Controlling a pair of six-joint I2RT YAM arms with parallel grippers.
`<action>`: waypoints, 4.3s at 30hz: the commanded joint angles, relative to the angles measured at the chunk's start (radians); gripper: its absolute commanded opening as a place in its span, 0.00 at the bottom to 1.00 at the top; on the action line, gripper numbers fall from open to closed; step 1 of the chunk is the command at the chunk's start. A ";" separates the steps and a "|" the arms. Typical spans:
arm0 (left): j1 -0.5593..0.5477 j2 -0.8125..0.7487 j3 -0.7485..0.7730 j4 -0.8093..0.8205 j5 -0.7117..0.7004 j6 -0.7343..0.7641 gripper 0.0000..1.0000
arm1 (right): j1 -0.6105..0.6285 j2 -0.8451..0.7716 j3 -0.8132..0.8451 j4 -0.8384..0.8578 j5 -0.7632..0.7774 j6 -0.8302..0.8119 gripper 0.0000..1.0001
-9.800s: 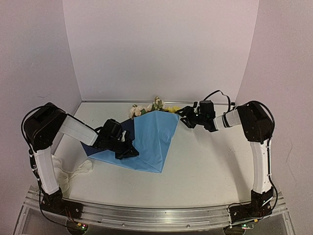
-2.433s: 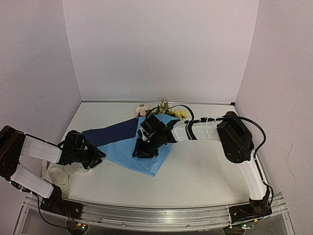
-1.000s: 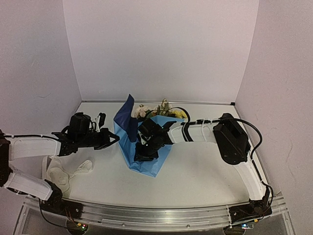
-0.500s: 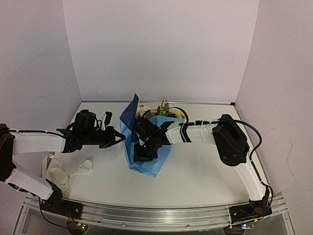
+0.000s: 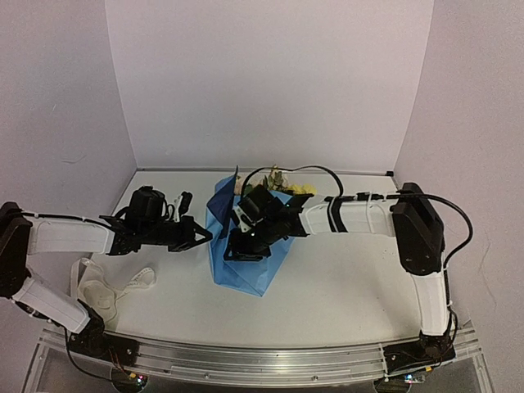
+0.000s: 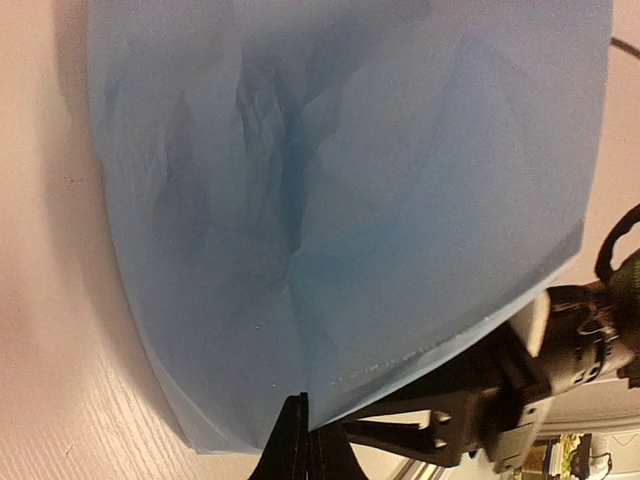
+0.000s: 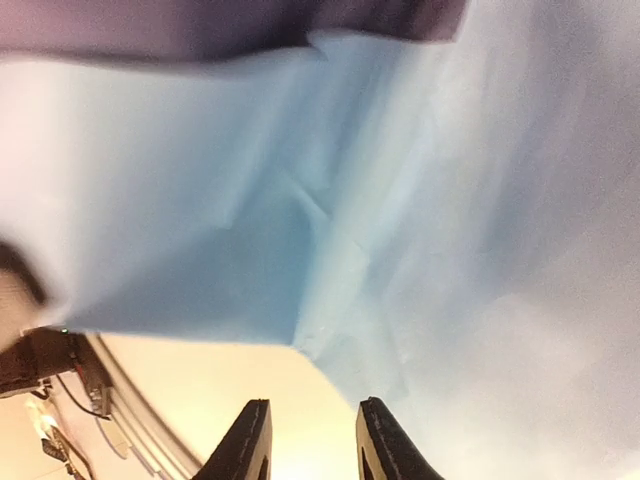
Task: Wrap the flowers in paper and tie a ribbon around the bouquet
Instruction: Fold the 2/3-folded wrapping paper at the center of the board, then press the fold line of the folded bouquet.
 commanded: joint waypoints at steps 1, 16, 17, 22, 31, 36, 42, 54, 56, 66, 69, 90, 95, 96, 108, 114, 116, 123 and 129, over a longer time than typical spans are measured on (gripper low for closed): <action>-0.019 0.038 0.073 0.007 0.054 0.049 0.00 | -0.009 -0.118 -0.069 0.043 0.052 -0.001 0.30; -0.105 0.173 0.208 -0.083 0.028 0.113 0.00 | -0.106 -0.339 -0.522 0.138 0.259 0.122 0.62; -0.112 0.184 0.216 -0.088 0.025 0.116 0.00 | -0.124 -0.327 -0.540 0.197 0.225 0.140 0.64; -0.151 0.244 0.271 -0.097 0.014 0.120 0.00 | -0.180 -0.245 -0.543 0.327 0.121 0.184 0.61; -0.221 0.403 0.402 -0.105 -0.015 0.100 0.00 | -0.213 -0.193 -0.513 0.339 0.131 0.201 0.44; -0.237 0.495 0.475 -0.133 -0.040 0.079 0.00 | -0.233 -0.197 -0.516 0.339 0.119 0.211 0.42; -0.239 0.551 0.511 -0.151 -0.073 0.044 0.00 | -0.239 -0.294 -0.597 0.347 0.113 0.264 0.46; -0.239 0.579 0.537 -0.179 -0.063 0.041 0.01 | -0.240 -0.550 -0.754 0.394 0.137 0.348 0.58; -0.240 0.580 0.538 -0.179 -0.061 0.042 0.01 | -0.239 -0.550 -0.736 0.397 0.141 0.346 0.64; -0.249 0.571 0.539 -0.189 -0.060 0.060 0.02 | -0.260 -0.376 -0.559 0.393 0.123 0.334 0.58; -0.248 0.569 0.538 -0.190 -0.057 0.066 0.02 | -0.274 -0.326 -0.506 0.376 0.118 0.320 0.44; -0.190 0.419 0.397 -0.206 -0.024 0.104 0.19 | -0.379 -0.135 -0.267 0.142 0.074 0.065 0.00; -0.183 0.486 0.410 -0.208 0.004 0.118 0.14 | -0.399 -0.100 -0.248 0.121 0.079 0.048 0.00; -0.183 0.498 0.408 -0.199 0.014 0.118 0.14 | -0.403 -0.093 -0.242 0.117 0.077 0.045 0.00; -0.235 0.580 0.389 -0.118 0.092 0.057 0.12 | -0.413 -0.090 -0.275 0.111 0.104 0.022 0.00; -0.279 0.580 0.365 -0.084 0.075 0.002 0.12 | -0.419 -0.122 -0.343 0.116 0.121 0.009 0.00; -0.282 0.568 0.361 -0.084 0.063 -0.007 0.11 | -0.421 -0.148 -0.371 0.127 0.122 0.006 0.00; -0.254 0.521 0.413 -0.124 0.031 -0.016 0.14 | -0.421 -0.252 -0.439 0.186 0.107 0.000 0.00; -0.172 0.530 0.500 -0.058 0.088 -0.063 0.16 | -0.421 -0.239 -0.408 0.175 0.102 -0.021 0.00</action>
